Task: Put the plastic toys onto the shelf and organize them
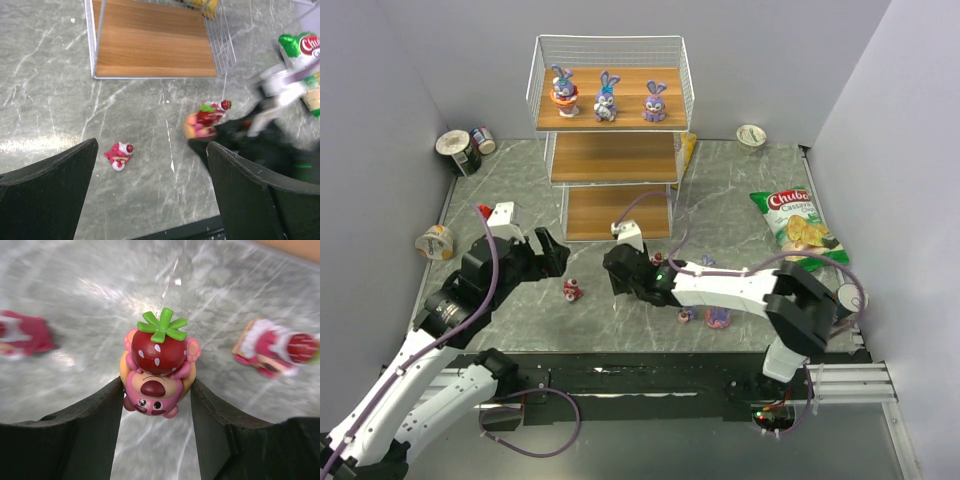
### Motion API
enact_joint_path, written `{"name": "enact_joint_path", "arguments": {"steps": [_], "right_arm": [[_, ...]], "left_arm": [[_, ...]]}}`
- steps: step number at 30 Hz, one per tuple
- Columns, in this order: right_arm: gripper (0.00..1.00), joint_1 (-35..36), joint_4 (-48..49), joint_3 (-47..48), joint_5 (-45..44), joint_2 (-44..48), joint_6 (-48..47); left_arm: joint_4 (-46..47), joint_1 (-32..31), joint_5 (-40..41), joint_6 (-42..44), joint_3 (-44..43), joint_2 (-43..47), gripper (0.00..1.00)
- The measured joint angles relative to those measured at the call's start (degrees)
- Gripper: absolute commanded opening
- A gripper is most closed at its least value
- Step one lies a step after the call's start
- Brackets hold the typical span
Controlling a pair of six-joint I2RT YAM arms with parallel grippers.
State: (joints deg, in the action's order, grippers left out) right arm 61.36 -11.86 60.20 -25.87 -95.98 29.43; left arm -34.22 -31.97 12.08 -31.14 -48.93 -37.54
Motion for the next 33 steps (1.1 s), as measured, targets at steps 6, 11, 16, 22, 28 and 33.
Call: {"name": "enact_joint_path", "arguments": {"steps": [6, 11, 16, 22, 28, 33], "right_arm": [[0.00, -1.0, -10.4, 10.2, 0.3, 7.3, -0.2], [0.00, -3.7, -17.9, 19.9, -0.2, 11.8, -1.9], [0.00, -8.0, -20.9, 27.0, -0.5, 13.2, -4.9], [0.00, -11.8, -21.8, 31.4, -0.4, 10.9, -8.6], [0.00, -13.8, -21.6, 33.6, 0.5, 7.0, -10.5], [0.00, -15.1, -20.9, 35.3, 0.6, 4.2, -11.5]], "left_arm": [[3.3, 0.0, 2.8, 0.0, 5.6, 3.4, 0.96], [4.7, 0.0, 4.0, 0.0, 10.1, 6.7, 0.97], [5.9, 0.0, 4.4, 0.1, 10.4, 8.2, 0.97], [6.6, 0.0, 4.4, 0.1, 10.4, 8.0, 0.96], [6.6, 0.0, 4.3, 0.3, 10.4, 7.4, 0.96], [6.7, 0.0, 4.3, 0.3, 10.4, 6.5, 0.96]]}}
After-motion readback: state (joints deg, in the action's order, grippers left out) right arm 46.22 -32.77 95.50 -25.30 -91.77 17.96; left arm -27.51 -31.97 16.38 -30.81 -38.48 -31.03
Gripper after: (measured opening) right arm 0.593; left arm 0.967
